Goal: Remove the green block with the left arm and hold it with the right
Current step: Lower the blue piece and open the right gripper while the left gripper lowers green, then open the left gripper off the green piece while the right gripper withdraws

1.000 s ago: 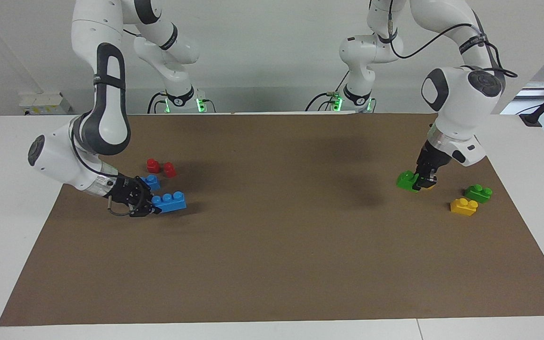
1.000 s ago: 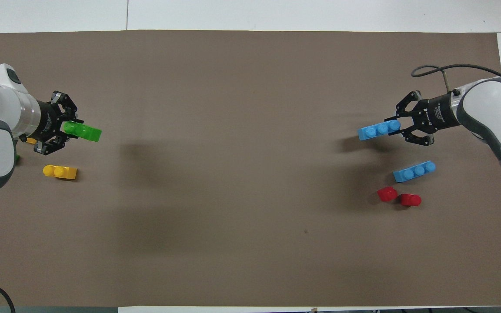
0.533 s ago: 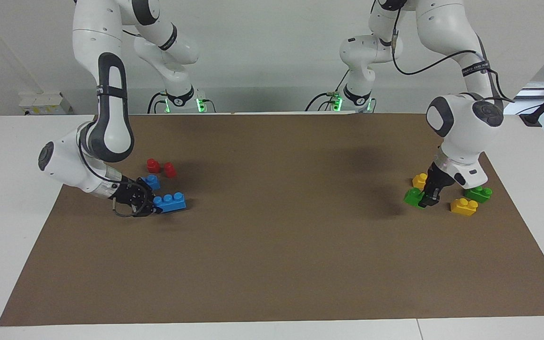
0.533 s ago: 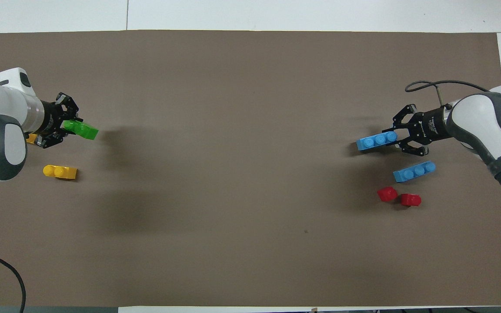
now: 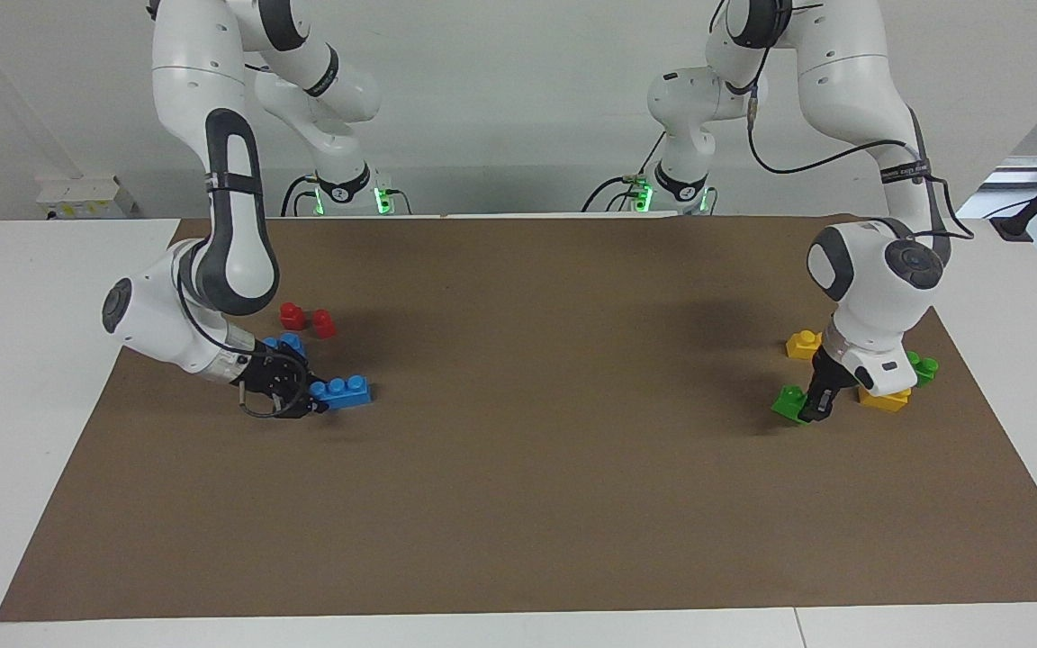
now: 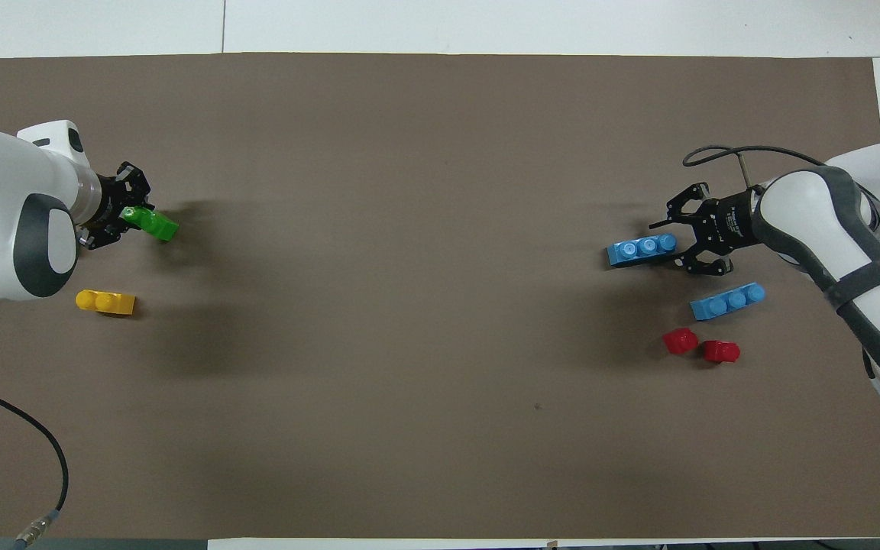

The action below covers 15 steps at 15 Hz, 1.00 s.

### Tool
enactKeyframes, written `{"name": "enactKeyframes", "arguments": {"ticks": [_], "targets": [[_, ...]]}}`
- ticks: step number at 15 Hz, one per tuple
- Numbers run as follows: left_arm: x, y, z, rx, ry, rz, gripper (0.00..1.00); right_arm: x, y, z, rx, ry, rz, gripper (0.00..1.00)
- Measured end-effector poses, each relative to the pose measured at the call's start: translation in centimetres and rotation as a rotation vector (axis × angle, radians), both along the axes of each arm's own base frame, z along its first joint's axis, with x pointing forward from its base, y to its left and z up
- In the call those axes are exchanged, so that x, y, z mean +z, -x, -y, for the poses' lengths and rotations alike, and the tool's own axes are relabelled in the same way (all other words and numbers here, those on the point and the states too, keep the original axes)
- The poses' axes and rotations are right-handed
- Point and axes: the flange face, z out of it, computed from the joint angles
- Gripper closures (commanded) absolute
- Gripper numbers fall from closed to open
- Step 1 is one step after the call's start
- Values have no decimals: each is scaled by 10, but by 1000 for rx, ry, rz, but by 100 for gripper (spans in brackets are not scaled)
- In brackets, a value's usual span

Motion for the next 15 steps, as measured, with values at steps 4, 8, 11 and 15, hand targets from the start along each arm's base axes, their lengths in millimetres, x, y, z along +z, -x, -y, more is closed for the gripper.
{"name": "enactKeyframes", "arguments": {"ticks": [4,8,11,15], "targets": [[-10,-4,-3,2,0,4,57,45,-10,3,32,-9,35,3],[-10,-5,-9,-7,-2,5,0,145,-8,4,199,138,123,0],[-6,-7,-10,-11,-3,15,0,233,10,-14,449,222,212,0],[19,-19,-10,-40,-10,62,0,304,49,-26,773,298,308,0]]}}
